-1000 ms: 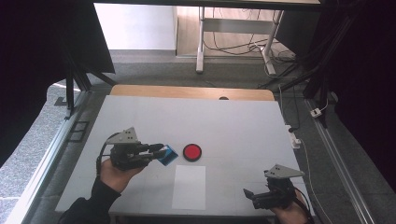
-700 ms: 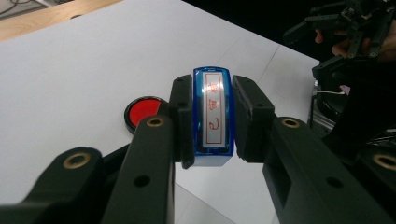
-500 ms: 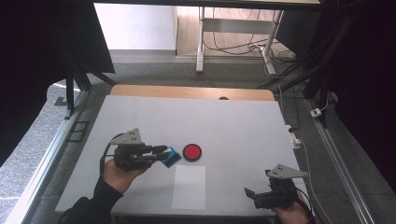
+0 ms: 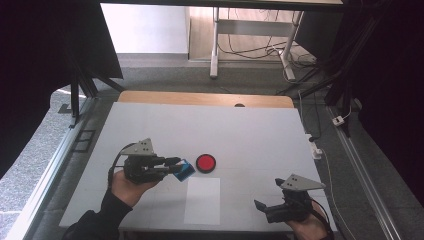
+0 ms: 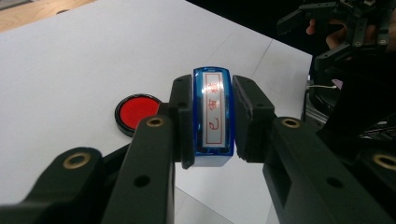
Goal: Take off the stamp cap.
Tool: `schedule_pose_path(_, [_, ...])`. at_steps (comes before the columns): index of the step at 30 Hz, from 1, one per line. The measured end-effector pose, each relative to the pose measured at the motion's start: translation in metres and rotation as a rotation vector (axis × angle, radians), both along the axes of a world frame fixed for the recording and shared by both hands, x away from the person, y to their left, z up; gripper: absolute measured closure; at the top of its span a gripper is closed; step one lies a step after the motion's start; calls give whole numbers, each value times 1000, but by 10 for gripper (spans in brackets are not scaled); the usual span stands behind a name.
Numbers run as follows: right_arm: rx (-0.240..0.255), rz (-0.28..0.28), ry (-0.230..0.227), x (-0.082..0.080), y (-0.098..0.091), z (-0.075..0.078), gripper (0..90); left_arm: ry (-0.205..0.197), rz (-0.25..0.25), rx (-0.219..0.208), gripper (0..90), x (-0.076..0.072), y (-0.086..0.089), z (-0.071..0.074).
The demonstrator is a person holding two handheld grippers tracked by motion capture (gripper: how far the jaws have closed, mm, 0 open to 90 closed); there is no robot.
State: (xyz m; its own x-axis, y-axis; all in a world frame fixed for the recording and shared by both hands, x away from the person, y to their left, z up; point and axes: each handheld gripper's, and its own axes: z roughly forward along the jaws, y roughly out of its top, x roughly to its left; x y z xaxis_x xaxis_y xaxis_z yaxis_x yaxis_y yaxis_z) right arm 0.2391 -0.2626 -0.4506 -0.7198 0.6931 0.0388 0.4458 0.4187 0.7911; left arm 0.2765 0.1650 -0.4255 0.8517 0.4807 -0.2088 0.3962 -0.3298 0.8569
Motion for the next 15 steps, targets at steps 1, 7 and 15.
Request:
schedule_pose_path(1, [0,0,0,0,0,0,0,-1,0,2,711,0,0,0])
schedule_pose_path(7, [4,62,-7,3,11,1,0,-6,-6,9,711,0,0,0])
schedule_pose_path(15, [41,165,-3,8,31,3,0,-14,-19,19,711,1,-1,-1])
